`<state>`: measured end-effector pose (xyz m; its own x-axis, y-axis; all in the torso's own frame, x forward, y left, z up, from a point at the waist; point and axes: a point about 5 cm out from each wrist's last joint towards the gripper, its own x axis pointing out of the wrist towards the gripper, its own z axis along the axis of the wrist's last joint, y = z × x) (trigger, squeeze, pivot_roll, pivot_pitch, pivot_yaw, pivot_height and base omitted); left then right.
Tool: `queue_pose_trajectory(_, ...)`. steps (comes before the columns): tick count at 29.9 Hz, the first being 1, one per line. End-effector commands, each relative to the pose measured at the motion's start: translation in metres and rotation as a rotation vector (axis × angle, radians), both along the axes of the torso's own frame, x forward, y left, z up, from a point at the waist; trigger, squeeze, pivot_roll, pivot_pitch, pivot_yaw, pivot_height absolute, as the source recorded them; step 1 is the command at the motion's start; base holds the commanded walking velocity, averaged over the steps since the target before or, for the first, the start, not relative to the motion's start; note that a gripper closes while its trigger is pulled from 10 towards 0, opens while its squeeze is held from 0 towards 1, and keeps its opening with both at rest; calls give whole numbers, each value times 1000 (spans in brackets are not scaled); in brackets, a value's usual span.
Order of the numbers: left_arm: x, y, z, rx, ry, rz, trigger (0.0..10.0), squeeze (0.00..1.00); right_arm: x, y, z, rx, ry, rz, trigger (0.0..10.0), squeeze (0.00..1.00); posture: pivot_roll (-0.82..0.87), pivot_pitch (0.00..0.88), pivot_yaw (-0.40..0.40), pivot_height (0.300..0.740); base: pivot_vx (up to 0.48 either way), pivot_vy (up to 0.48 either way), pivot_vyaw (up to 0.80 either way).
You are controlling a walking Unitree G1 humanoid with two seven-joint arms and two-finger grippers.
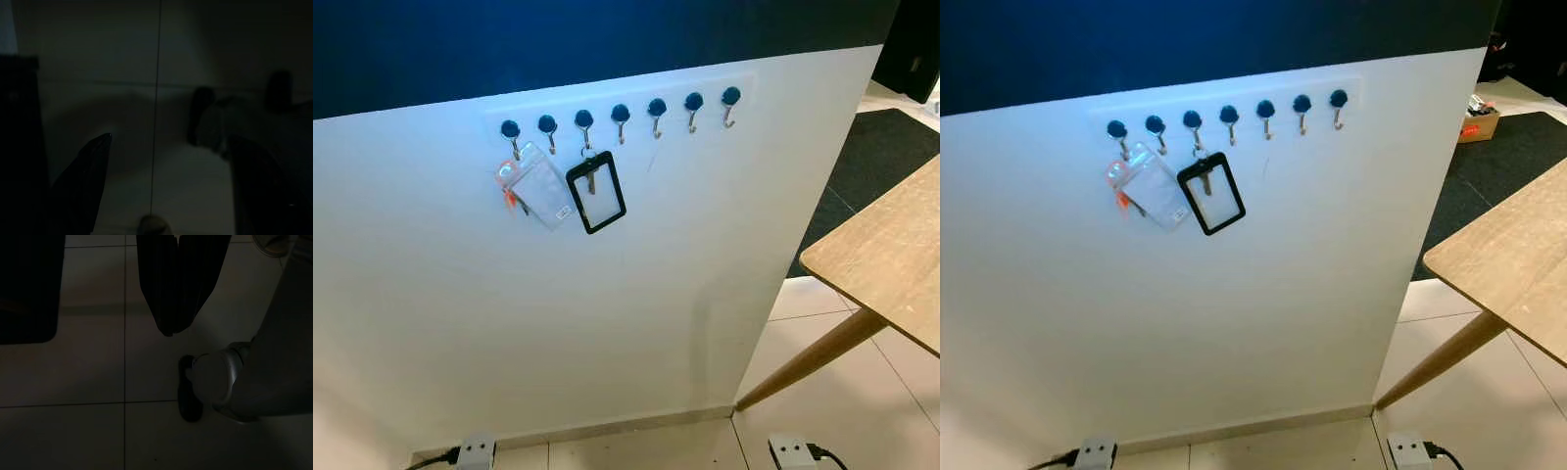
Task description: Hang keys on a hook
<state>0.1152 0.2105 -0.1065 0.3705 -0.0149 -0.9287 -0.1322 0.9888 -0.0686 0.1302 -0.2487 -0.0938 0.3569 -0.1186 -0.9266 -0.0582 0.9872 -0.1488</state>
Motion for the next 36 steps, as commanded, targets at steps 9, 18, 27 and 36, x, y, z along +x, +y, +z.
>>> queue_pose_trajectory(9, -1, 11, 1, 43, 25, -27, 10000, 0, -14, 10, -7, -7, 23, -1, 10000, 0, -146, 49, 105, 740, 0, 0, 0)
queue_pose_trajectory(18, 7, 8, 3, 34, 0, -66, 10000, 0, -6, -6, 0, -46, -26, -39, 10000, 0, -194, 71, 97, 740, 0, 0, 0)
queue_pose_trajectory(27, 2, 1, 0, 24, 14, -50, 10000, 0, -8, -5, -1, -39, -6, -26, 10000, 0, -195, 73, 102, 740, 0, 0, 0)
queue_pose_trajectory(36, 5, 0, 1, 24, 21, -93, 10000, 0, -5, 4, -3, -24, -18, -21, 10000, 0, -190, 75, 132, 740, 0, 0, 0)
